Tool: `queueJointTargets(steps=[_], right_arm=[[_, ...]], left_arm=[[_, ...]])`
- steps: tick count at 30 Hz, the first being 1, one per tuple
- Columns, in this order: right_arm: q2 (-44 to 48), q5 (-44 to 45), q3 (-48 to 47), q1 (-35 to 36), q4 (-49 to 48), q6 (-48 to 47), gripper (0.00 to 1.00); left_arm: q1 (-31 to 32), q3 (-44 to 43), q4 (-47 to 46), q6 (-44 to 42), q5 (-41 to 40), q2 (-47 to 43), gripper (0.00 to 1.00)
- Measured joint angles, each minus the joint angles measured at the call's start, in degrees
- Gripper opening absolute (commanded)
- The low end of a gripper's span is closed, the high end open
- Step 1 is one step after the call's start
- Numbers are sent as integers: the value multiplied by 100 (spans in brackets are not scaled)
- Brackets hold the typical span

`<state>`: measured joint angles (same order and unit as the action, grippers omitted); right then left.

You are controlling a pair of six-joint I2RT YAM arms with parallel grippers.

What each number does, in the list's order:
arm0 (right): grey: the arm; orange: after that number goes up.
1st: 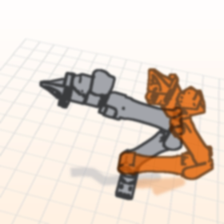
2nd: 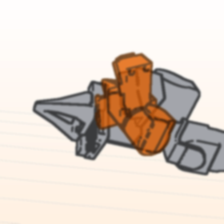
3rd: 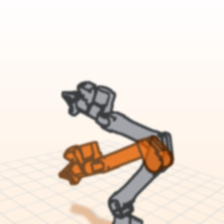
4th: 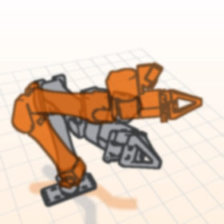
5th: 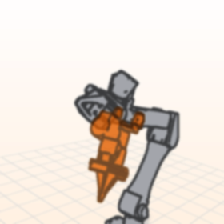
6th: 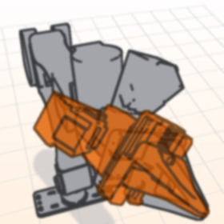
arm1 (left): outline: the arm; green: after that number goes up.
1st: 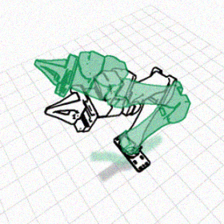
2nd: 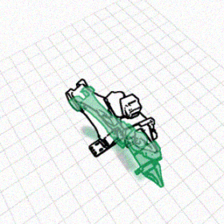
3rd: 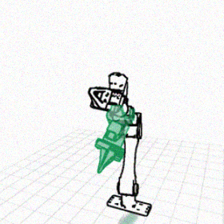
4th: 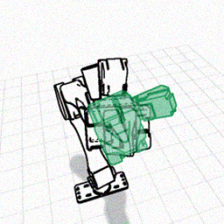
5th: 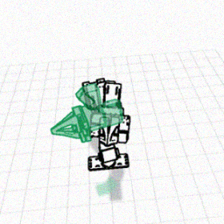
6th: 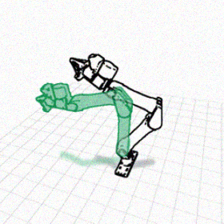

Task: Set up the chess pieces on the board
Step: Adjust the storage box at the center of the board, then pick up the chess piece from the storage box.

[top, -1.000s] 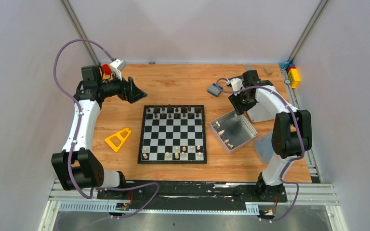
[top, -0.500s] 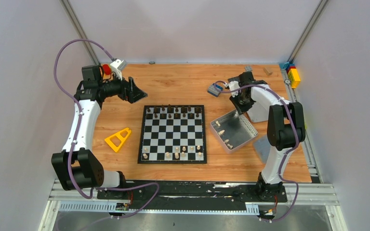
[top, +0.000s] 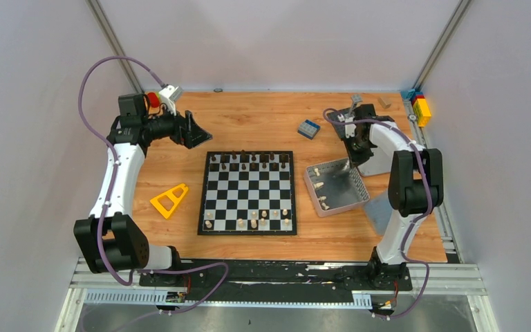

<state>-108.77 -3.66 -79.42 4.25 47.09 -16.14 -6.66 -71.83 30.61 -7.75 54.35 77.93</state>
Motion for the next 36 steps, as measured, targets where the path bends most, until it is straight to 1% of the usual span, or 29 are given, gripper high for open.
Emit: queueJointTargets(steps=[2, 8, 9, 10, 13, 16, 19, 22, 25, 30, 33, 36], right_arm=[[24, -52, 37, -68, 11, 127, 5], [201, -160, 264, -173, 140, 374, 21], [243, -166, 306, -179, 199, 391, 24], [297, -170, 354, -181, 264, 404, 30], [470, -188, 407, -181, 358, 413, 35], [769, -254, 470, -181, 380, 352, 38], [1163, -409, 527, -168, 385, 160, 38], [1530, -706, 557, -94, 389, -157, 38], [1773, -1036, 654, 127, 317, -658, 37], [1790, -1631, 984, 553, 210, -1582, 38], [1641, -1845, 1036, 608, 142, -2090, 39], [1386, -1937, 1036, 643, 0, -2557, 44]], left_arm=[[17, 0, -2, 2, 0, 11, 100], [44, 0, -2, 20, -2, 76, 100], [48, 0, -2, 20, -2, 87, 100], [55, 0, -2, 20, -4, 94, 100], [59, 0, -2, 17, -4, 105, 100], [59, 0, 0, 17, -9, 105, 100], [59, 0, 0, 15, -28, 105, 100], [59, 0, 0, 13, -42, 105, 100], [59, 0, 2, 0, -46, 105, 100], [59, 7, -7, -31, -44, 105, 100], [59, 44, -17, -92, -37, 103, 100], [61, 59, 15, -247, -22, 103, 100]])
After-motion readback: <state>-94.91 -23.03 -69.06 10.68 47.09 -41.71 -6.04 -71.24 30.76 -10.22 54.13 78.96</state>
